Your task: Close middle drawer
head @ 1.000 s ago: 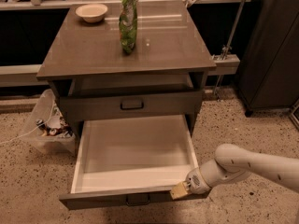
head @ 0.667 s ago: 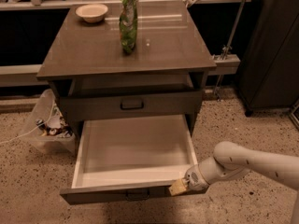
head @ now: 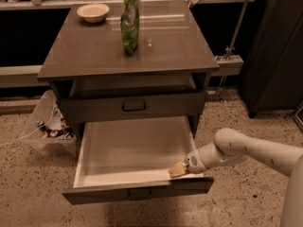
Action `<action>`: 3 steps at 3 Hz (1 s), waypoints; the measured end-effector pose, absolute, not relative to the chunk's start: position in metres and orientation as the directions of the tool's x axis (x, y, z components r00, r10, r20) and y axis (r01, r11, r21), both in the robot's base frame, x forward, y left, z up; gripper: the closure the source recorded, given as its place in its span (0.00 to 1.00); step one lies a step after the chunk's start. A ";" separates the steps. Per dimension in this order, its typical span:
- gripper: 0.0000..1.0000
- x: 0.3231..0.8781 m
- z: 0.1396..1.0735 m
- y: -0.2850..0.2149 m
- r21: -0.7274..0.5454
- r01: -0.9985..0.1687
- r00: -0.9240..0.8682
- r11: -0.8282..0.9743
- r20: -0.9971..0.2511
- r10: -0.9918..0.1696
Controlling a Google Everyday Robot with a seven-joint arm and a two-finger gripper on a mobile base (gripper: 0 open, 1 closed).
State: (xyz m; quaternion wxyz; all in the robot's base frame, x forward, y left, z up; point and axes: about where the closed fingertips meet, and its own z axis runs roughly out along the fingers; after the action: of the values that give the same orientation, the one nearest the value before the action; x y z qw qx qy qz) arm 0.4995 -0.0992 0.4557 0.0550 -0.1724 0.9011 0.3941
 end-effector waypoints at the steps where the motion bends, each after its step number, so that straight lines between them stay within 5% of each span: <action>1: 1.00 0.500 0.456 -0.099 0.691 -0.354 -0.934 0.630 -0.236 -0.267; 3: 1.00 0.489 0.456 -0.101 0.729 -0.345 -0.936 0.590 -0.225 -0.269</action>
Offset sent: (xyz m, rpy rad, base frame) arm -0.0035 -0.0057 0.0078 0.0778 0.0119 0.0030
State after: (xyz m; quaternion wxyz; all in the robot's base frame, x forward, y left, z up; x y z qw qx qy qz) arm 0.4890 -0.1009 0.4565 0.0454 -0.1726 0.8906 0.4183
